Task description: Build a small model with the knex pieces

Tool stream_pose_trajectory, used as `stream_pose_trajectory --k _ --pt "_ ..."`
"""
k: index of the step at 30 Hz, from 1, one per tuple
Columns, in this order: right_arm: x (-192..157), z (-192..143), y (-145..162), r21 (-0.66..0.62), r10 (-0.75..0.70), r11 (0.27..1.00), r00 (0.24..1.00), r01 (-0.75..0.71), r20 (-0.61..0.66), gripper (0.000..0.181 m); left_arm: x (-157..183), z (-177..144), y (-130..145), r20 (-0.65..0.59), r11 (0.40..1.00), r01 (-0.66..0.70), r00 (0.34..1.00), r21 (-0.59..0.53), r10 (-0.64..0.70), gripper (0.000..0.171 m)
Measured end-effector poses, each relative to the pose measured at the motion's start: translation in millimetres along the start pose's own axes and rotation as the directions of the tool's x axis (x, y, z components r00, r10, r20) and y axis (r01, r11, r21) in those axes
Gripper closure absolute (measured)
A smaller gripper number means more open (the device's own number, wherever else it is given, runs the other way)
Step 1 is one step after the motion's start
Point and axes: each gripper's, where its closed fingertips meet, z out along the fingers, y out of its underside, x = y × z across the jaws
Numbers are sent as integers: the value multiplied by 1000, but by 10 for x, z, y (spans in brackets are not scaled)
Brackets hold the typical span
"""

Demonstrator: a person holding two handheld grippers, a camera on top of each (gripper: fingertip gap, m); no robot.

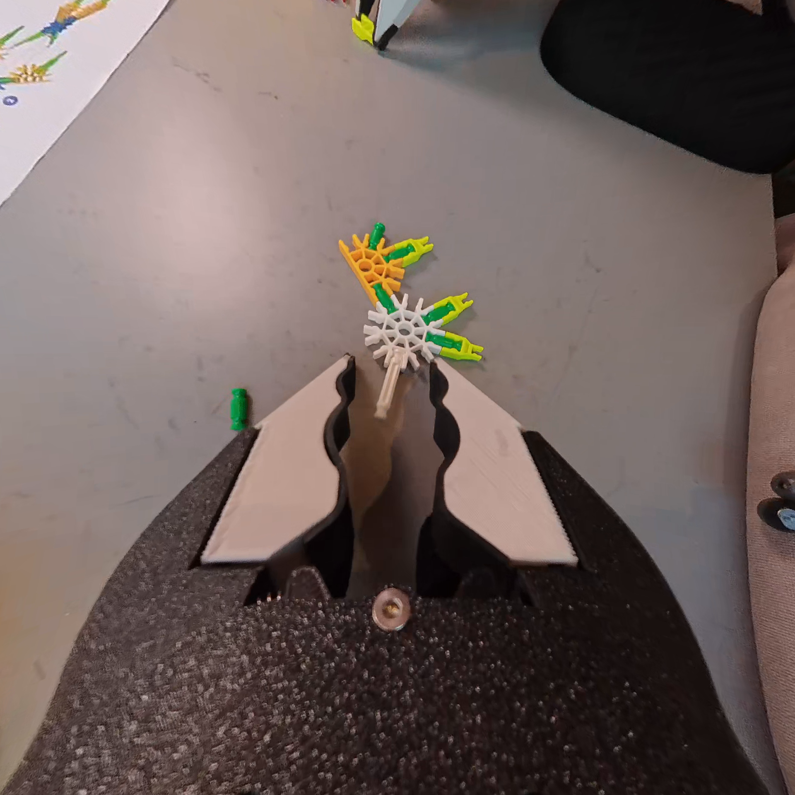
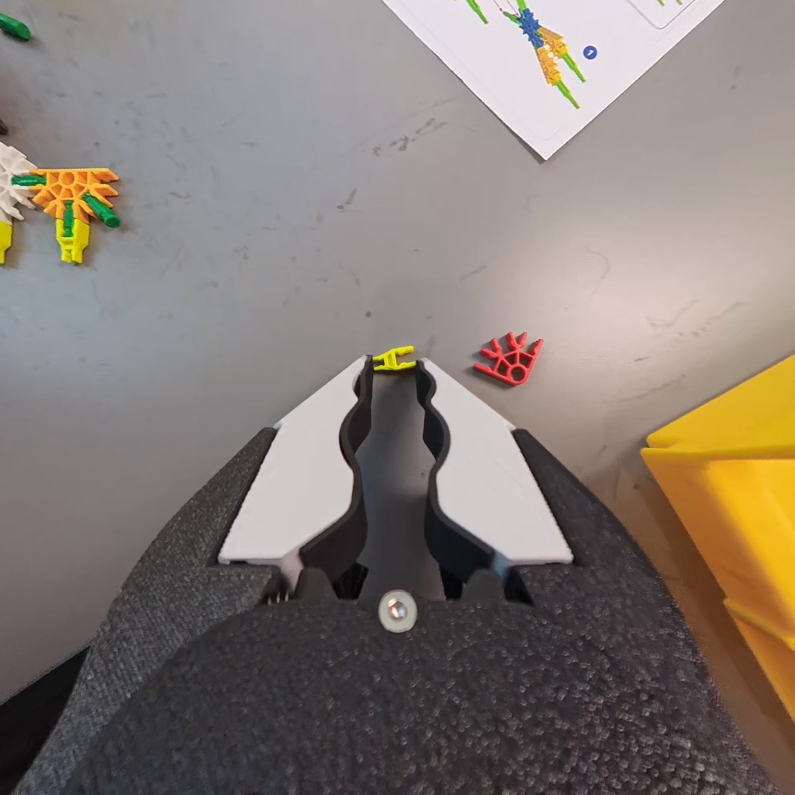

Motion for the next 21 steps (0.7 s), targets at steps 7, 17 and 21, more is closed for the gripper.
stream_pose_trajectory --k 7,17,21 --pt "-836 65 -125 69 -359 933 904 353 232 163 -60 -20 29 28 1000 -20 999 -9 20 156" --pt "-1397 241 -341 55 -700 672 608 739 376 162 -54 -46 54 26 999 -48 998 -23 48 166" --pt "-1206 279 -420 5 -664 712 671 702 330 155 -86 -77 76 29 998 -47 998 -32 48 166"
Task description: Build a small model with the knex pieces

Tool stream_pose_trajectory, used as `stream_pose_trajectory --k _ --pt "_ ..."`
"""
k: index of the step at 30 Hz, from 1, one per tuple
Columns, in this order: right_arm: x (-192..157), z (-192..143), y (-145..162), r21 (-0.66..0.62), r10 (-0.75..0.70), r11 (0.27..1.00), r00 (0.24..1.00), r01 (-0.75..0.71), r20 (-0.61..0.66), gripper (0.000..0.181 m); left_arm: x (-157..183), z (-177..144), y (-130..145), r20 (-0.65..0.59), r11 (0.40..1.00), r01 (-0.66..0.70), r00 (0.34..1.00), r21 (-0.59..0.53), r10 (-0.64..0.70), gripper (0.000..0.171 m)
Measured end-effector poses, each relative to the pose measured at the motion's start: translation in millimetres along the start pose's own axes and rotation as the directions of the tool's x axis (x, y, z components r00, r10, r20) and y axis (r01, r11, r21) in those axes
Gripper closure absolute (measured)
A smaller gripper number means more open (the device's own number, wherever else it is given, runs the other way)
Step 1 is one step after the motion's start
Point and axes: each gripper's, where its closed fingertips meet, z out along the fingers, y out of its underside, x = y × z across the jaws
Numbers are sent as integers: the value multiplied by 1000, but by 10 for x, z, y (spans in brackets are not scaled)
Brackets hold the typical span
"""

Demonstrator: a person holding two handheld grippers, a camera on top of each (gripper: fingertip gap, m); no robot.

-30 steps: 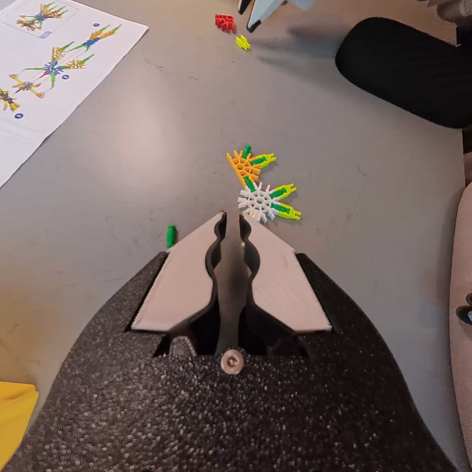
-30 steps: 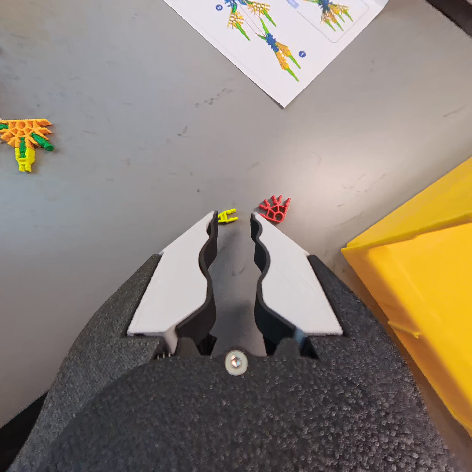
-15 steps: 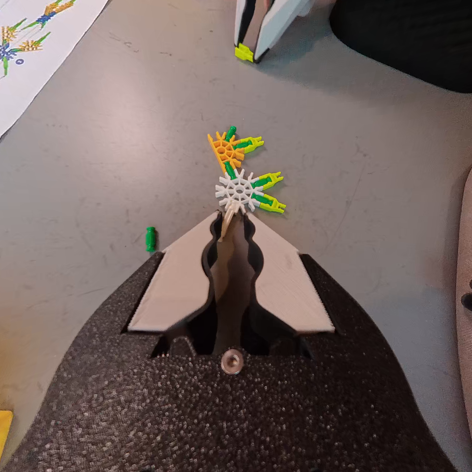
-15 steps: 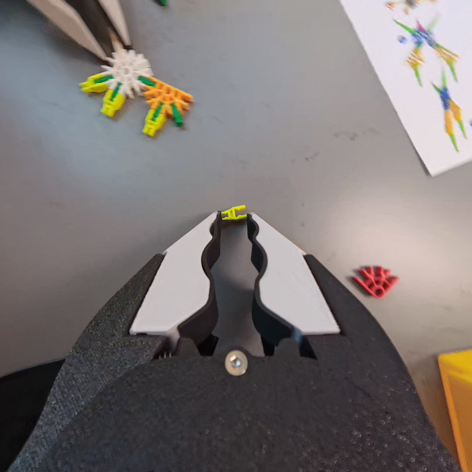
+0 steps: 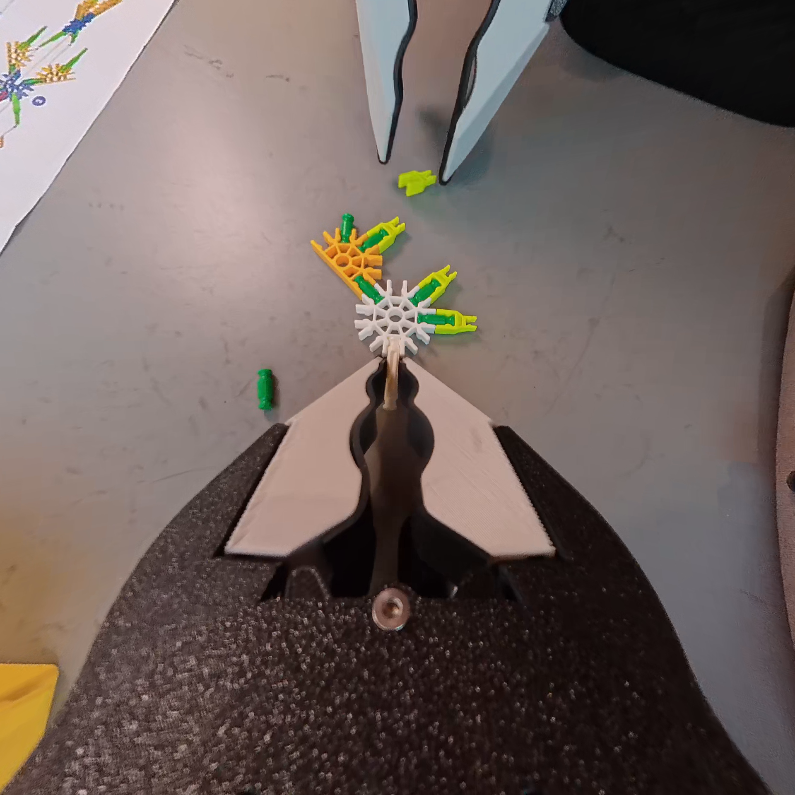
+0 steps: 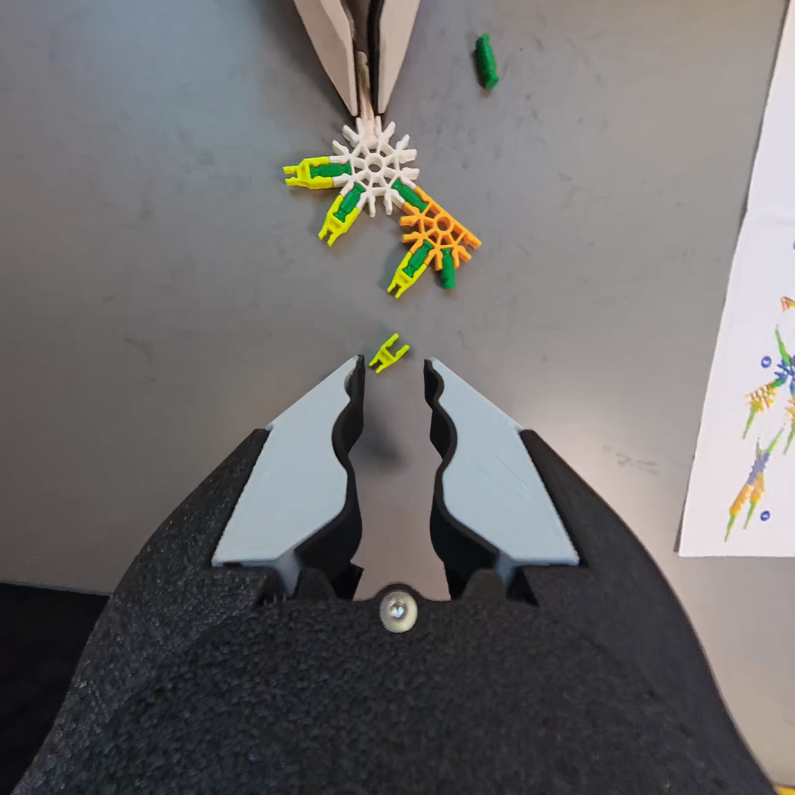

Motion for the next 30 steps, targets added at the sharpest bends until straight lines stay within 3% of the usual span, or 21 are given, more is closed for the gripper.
stream_pose_trajectory --k 9,12,16,23,30 --pt "-8 -28 29 105 326 943 940 -316 -100 154 -90 -85 -12 -6 999 30 1000 25 -30 160" --pt "26 21 -26 131 375 923 923 -363 -81 158 -89 -63 -3 -1 999 28 1000 19 -28 156" --pt "48 85 -51 100 312 947 949 -306 -47 173 -82 -8 0 15 1000 16 1000 13 -16 160" --pt "-50 130 -177 96 146 984 988 -151 50 173 -3 -26 2 -29 999 -40 999 11 41 167" --pt "-88 152 -231 97 98 990 992 -106 82 173 84 -177 -40 -94 992 -112 989 64 118 166"
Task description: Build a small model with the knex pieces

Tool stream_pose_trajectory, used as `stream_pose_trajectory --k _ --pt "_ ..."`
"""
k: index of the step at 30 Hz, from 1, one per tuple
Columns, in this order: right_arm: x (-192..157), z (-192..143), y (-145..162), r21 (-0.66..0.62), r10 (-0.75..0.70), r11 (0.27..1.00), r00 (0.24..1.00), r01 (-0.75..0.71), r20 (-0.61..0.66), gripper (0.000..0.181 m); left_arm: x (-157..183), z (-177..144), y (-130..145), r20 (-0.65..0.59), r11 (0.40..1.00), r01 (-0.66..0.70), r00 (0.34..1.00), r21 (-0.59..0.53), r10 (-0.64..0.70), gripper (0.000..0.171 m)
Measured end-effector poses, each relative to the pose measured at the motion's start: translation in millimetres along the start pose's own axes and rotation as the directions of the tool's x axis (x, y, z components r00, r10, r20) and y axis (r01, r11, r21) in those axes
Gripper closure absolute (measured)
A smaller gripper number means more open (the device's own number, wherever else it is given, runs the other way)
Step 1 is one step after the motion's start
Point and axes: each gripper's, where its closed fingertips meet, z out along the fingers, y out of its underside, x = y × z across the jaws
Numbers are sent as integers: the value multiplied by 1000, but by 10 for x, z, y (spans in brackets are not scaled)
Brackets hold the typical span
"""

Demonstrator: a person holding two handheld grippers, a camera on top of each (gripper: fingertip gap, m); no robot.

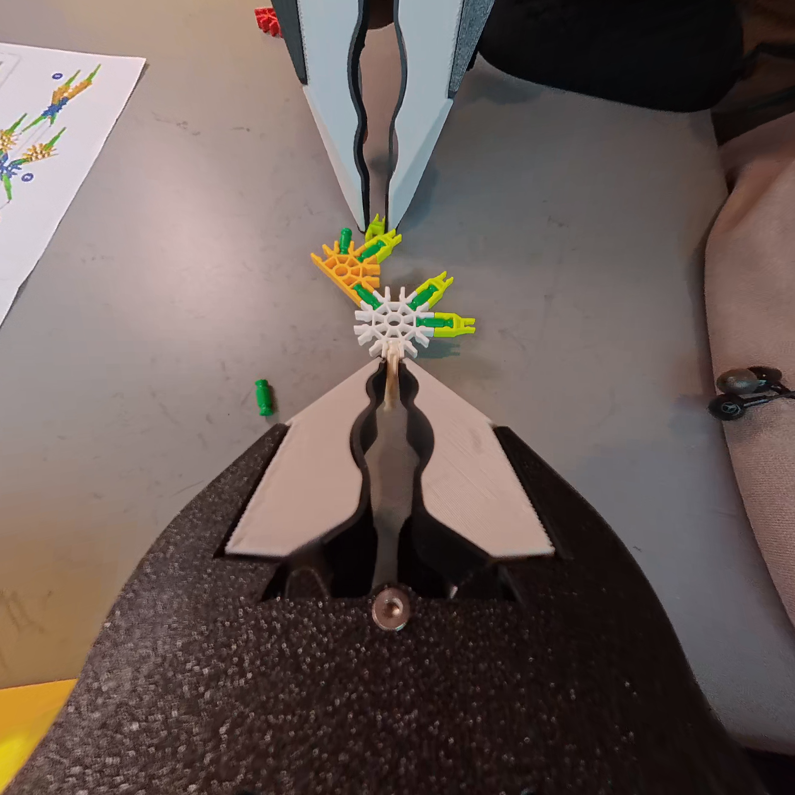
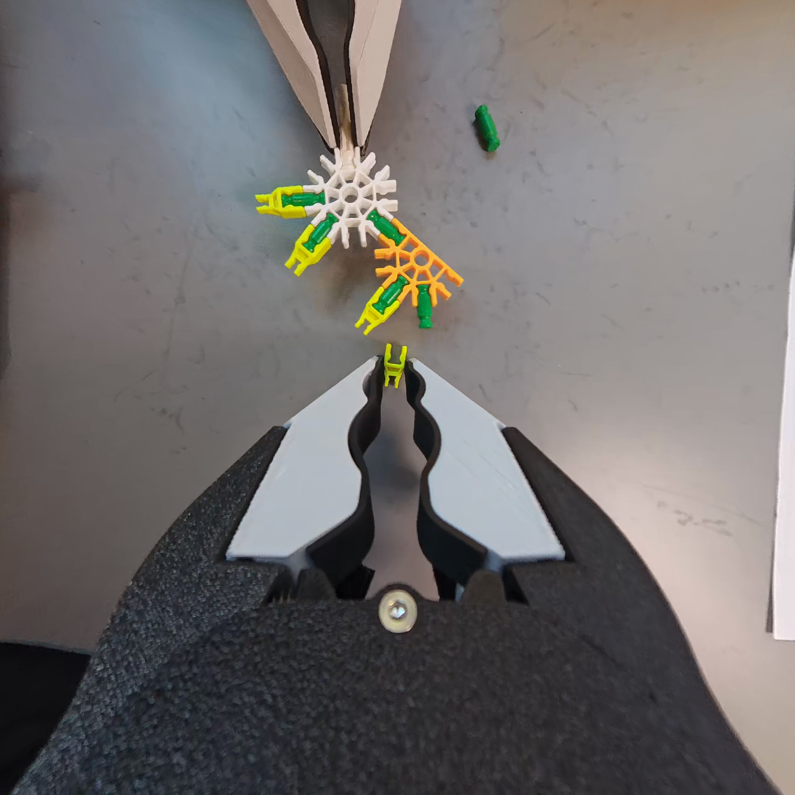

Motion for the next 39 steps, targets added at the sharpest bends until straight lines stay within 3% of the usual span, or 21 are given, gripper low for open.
stream_pose_trajectory --k 8,14,26,39 --pt "11 -65 -13 24 11 1000 1000 -11 -9 164 74 73 -1 -21 1000 -27 999 -1 27 166" --pt "23 -124 -63 39 24 999 999 -23 -21 174 110 112 -21 -28 999 -38 999 5 38 166" --pt "10 -73 -80 -22 7 1000 1000 -7 2 181 106 153 12 -27 999 -30 999 -13 29 166" --pt "42 -53 -53 -112 107 988 994 -102 32 181 -38 137 31 35 1000 0 999 -17 0 166"
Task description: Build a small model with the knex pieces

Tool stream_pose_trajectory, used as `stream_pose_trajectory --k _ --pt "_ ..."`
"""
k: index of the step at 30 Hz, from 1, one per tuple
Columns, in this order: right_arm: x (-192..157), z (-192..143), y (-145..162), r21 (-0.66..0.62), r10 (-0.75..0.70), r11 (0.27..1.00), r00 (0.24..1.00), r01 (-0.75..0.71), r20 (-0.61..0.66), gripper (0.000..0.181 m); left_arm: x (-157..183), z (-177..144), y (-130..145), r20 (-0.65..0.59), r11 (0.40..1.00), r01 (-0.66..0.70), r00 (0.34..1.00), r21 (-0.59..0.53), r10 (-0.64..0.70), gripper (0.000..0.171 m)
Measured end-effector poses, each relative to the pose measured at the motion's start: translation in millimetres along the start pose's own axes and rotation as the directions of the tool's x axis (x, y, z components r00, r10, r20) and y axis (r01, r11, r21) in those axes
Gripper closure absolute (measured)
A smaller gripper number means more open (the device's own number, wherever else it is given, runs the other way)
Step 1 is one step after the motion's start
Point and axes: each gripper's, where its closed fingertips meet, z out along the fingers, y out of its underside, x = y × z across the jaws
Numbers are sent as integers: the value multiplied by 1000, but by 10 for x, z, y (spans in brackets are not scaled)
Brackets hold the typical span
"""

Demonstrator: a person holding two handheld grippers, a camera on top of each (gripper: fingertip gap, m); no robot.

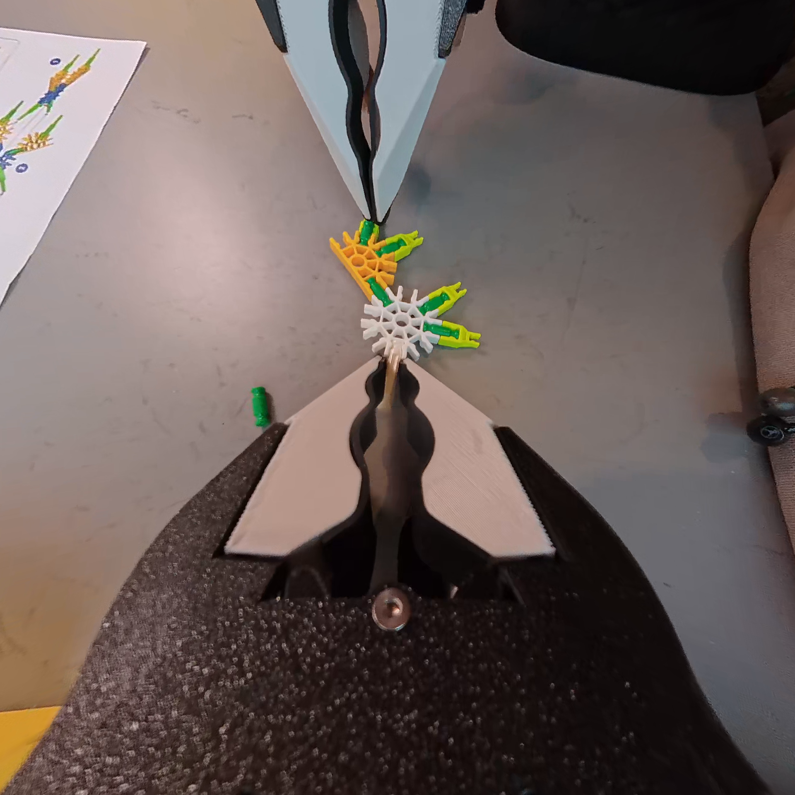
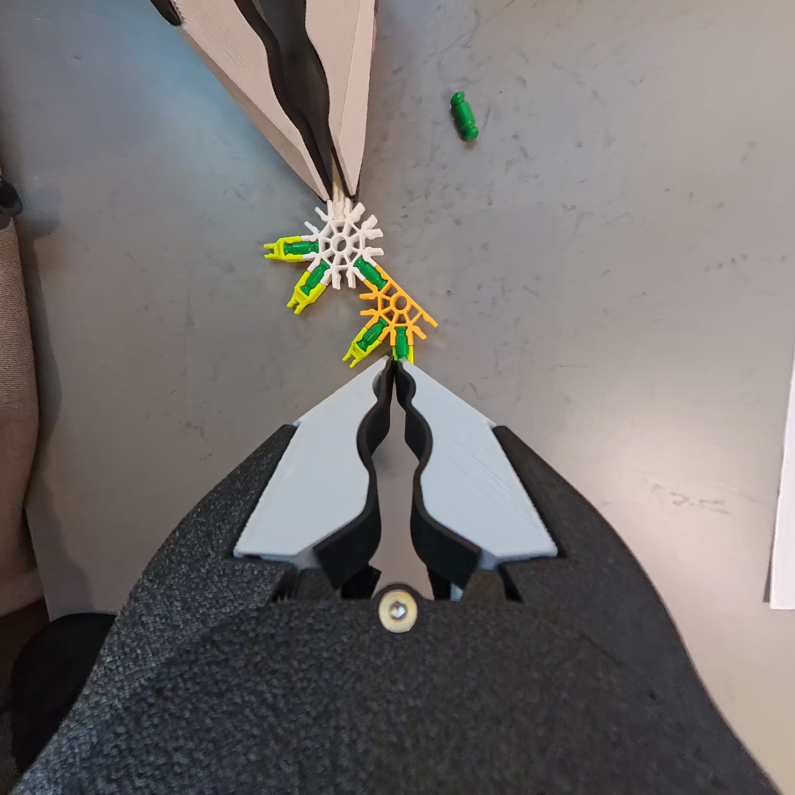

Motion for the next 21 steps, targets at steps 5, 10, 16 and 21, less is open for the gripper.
stream_pose_trajectory --k 5,10,16,21 --pt "-1 -4 4 -34 23 999 999 -22 25 181 -36 8 13 7 1000 26 1000 -6 -26 165" --pt "32 -87 -78 -48 -21 999 1000 21 10 181 -47 12 27 16 1000 26 1000 -14 -25 166" --pt "147 -70 -134 -63 -70 996 997 68 -32 181 -45 15 31 12 1000 21 1000 -16 -20 166" --pt "171 3 -127 -96 -101 990 995 99 -22 181 -48 17 32 10 1000 24 1000 -16 -23 166"
